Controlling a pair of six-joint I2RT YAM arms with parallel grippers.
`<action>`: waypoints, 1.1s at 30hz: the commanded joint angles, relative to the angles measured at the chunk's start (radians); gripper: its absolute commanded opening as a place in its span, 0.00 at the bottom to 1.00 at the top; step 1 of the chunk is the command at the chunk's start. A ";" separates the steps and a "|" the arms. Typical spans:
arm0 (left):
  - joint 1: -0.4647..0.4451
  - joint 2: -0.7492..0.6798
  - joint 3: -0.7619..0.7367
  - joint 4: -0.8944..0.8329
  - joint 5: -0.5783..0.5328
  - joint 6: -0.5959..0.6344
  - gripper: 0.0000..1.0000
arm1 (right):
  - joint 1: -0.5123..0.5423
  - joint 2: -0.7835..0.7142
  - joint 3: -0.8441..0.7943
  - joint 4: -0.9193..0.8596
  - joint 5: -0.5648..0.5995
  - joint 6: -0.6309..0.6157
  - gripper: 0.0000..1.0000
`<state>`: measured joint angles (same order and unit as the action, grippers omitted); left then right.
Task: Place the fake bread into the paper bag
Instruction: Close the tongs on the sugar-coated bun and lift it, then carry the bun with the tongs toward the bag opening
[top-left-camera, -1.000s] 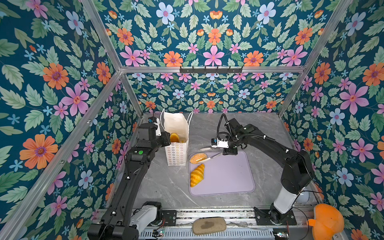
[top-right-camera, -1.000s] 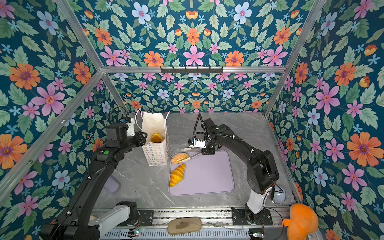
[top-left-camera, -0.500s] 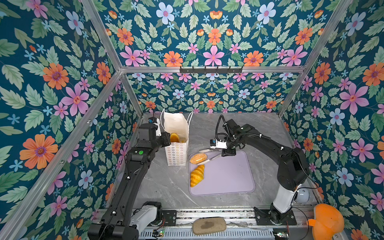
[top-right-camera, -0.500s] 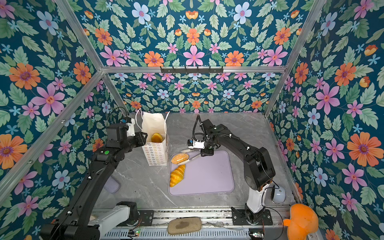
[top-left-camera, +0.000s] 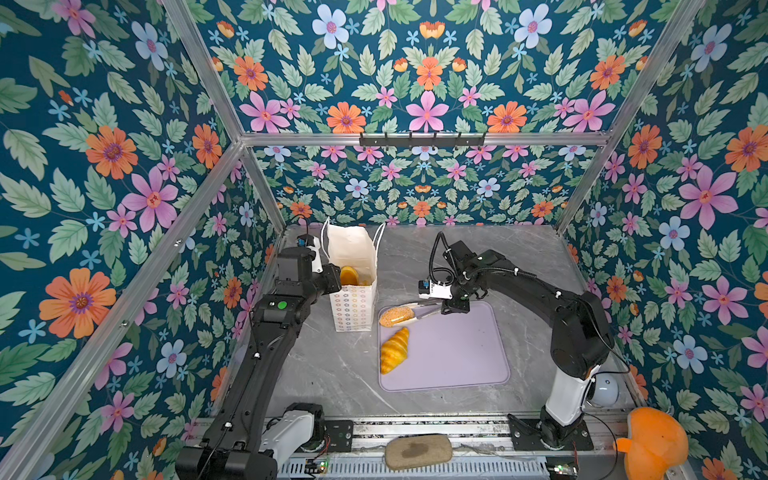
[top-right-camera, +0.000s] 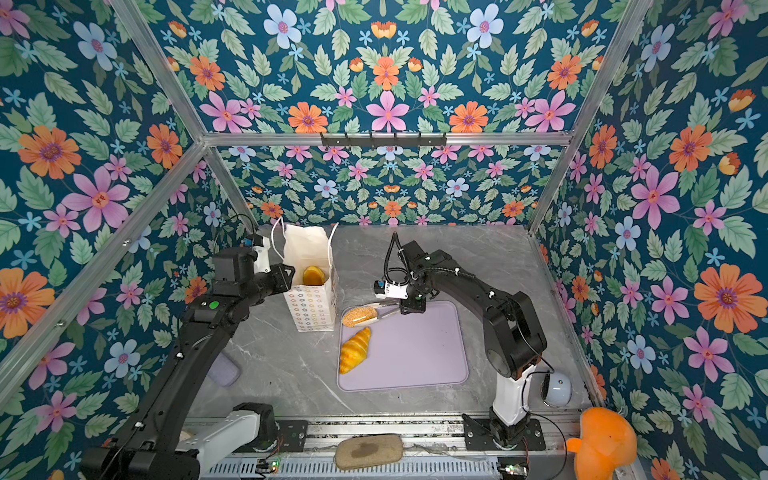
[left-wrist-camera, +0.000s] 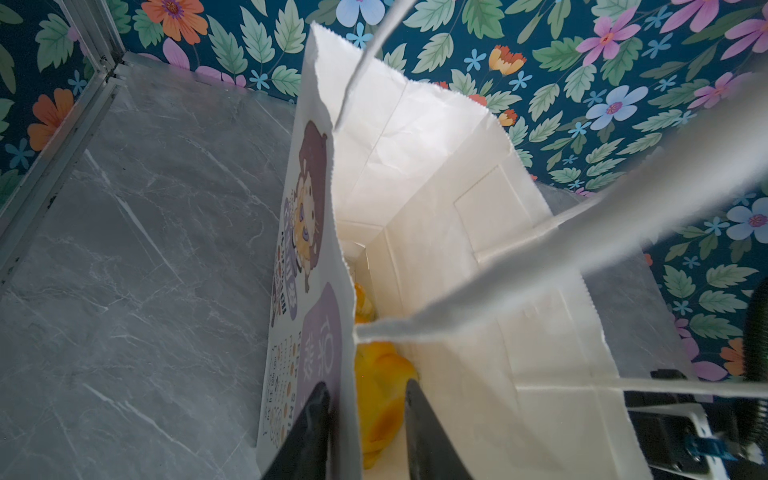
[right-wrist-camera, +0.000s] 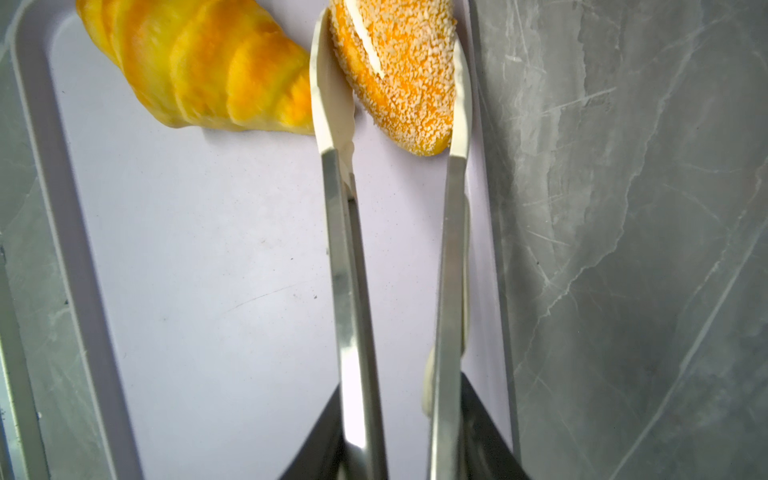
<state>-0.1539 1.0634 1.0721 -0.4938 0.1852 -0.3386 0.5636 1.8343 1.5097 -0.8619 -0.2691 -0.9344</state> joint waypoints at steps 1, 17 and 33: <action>0.001 0.006 0.008 0.012 0.006 0.007 0.32 | 0.002 -0.029 0.001 0.013 -0.027 0.000 0.30; 0.001 0.009 0.019 0.017 0.017 0.003 0.32 | 0.009 -0.264 0.025 0.049 0.006 0.234 0.28; 0.001 0.002 0.033 0.006 0.026 -0.017 0.31 | 0.102 -0.435 0.205 -0.075 0.157 0.556 0.30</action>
<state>-0.1539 1.0691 1.1007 -0.4938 0.2070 -0.3450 0.6506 1.4200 1.6909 -0.9192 -0.1360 -0.4385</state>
